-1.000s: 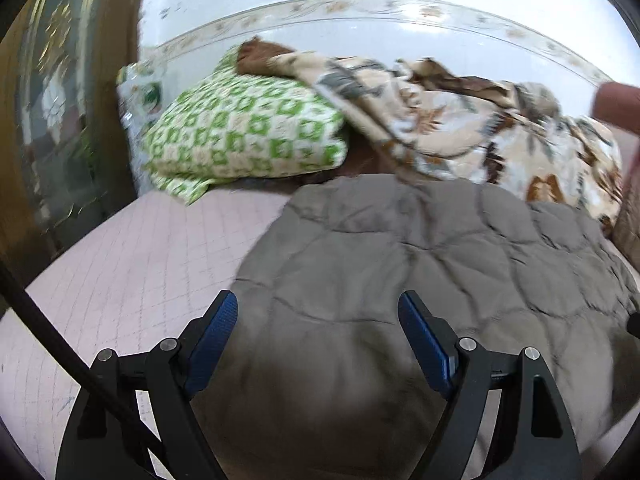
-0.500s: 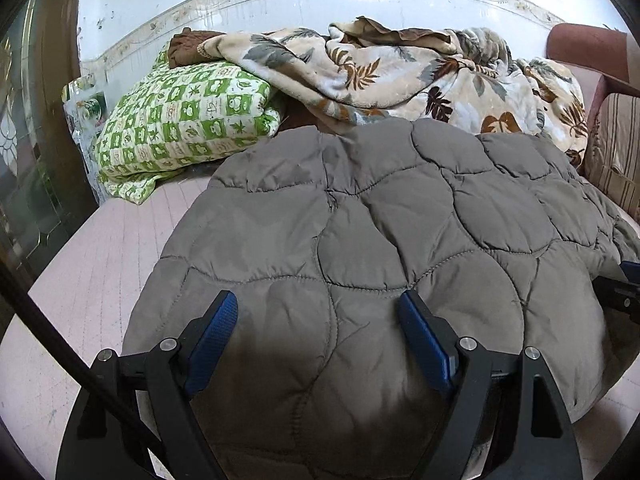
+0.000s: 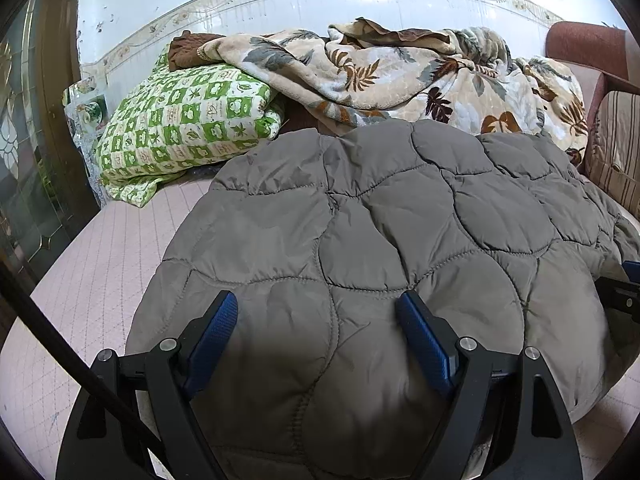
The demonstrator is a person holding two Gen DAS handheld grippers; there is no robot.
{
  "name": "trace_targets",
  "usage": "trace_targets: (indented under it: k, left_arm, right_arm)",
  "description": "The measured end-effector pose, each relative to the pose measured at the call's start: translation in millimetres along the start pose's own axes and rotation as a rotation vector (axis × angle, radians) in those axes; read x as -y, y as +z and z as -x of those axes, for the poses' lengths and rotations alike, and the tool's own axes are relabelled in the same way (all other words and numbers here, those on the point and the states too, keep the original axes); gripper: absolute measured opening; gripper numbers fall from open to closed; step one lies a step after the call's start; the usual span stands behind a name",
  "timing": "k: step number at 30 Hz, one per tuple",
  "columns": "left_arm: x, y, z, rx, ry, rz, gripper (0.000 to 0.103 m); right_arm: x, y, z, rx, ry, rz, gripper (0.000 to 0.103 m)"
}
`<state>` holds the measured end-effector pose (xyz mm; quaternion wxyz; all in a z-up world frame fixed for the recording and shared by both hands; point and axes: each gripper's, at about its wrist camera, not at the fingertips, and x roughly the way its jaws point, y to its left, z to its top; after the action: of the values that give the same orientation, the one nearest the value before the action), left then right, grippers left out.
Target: Fold large clothes
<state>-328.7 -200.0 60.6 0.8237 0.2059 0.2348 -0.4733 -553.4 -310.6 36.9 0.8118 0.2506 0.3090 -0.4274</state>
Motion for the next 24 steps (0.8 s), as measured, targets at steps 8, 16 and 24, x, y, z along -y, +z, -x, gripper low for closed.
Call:
trace_targets:
  k: [8,16,24]
  left_arm:
    - [-3,1,2,0.003,0.002,0.006,0.082]
    - [-7,3,8,0.019,-0.002,0.026,0.082]
    - [-3,3,7,0.018,-0.001,0.009,0.082]
  right_arm:
    - [2,0,6,0.016,0.002,-0.012,0.092]
    - [3,2,11,0.039,0.013,-0.021,0.092]
    - [-7,2,13,0.051,0.029,0.018,0.092]
